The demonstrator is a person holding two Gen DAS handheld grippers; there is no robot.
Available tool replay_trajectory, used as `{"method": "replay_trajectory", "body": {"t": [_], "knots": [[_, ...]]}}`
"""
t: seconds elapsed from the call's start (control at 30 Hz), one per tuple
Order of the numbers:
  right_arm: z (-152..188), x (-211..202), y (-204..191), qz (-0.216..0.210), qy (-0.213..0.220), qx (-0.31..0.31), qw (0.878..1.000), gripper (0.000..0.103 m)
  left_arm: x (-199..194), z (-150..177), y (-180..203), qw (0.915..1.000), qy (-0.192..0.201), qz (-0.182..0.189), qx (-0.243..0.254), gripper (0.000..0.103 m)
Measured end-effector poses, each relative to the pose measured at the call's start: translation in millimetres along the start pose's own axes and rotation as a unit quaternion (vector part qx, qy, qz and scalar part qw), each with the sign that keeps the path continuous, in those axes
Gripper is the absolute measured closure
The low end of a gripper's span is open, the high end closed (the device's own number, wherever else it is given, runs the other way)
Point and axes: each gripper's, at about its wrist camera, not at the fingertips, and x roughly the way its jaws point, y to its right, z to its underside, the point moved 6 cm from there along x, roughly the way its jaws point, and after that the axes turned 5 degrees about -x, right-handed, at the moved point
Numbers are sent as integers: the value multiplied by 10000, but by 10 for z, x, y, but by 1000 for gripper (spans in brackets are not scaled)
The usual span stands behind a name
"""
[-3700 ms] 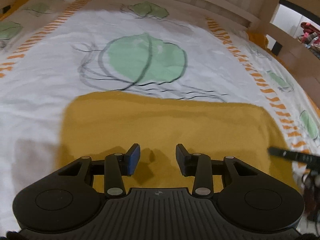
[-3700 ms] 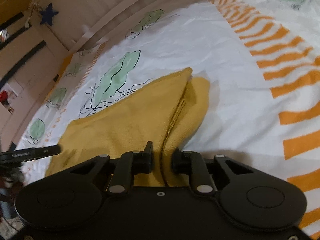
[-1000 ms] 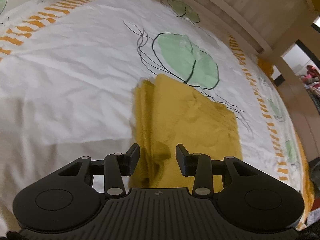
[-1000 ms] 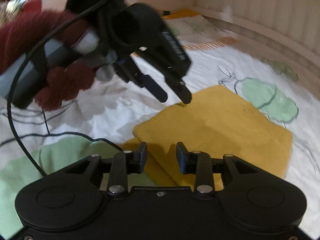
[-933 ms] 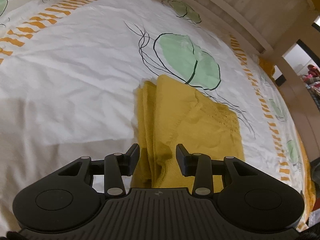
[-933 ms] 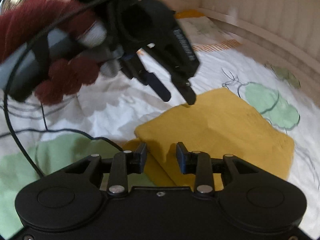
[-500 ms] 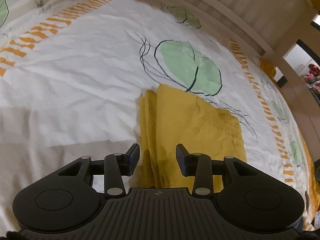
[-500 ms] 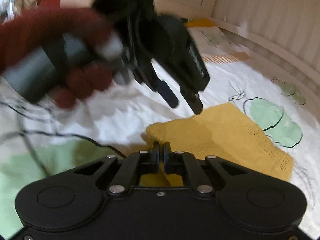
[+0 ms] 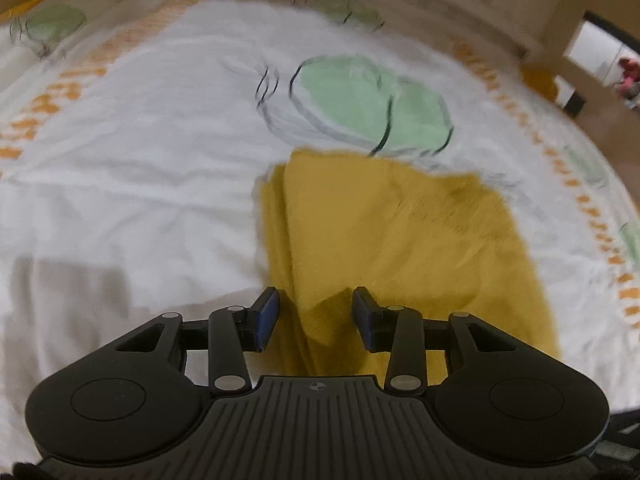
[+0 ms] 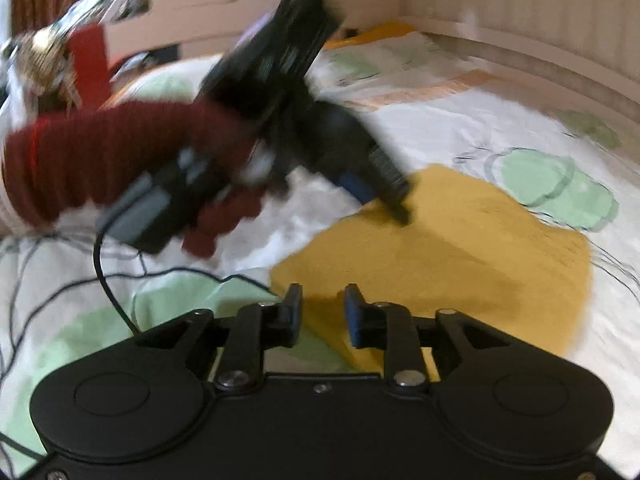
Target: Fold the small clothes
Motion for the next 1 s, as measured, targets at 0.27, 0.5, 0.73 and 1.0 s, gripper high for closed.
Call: {"method": "replay_trajectory", "body": {"t": [0.27, 0.5, 0.73, 1.0], "knots": [[117, -138, 472, 456, -18, 941, 9945, 68, 16, 18, -121, 9983, -46, 216, -530, 59], [489, -198, 783, 653, -535, 1699, 9818, 70, 23, 18, -177, 9957, -48, 410, -833, 58], [395, -405, 1249, 609, 290, 2630, 9624, 25, -163, 198, -185, 9894, -200, 718, -1245, 57], [461, -36, 1735, 93, 350, 3608, 9319, 25, -119, 290, -99, 9906, -427, 728, -1078, 51]]}}
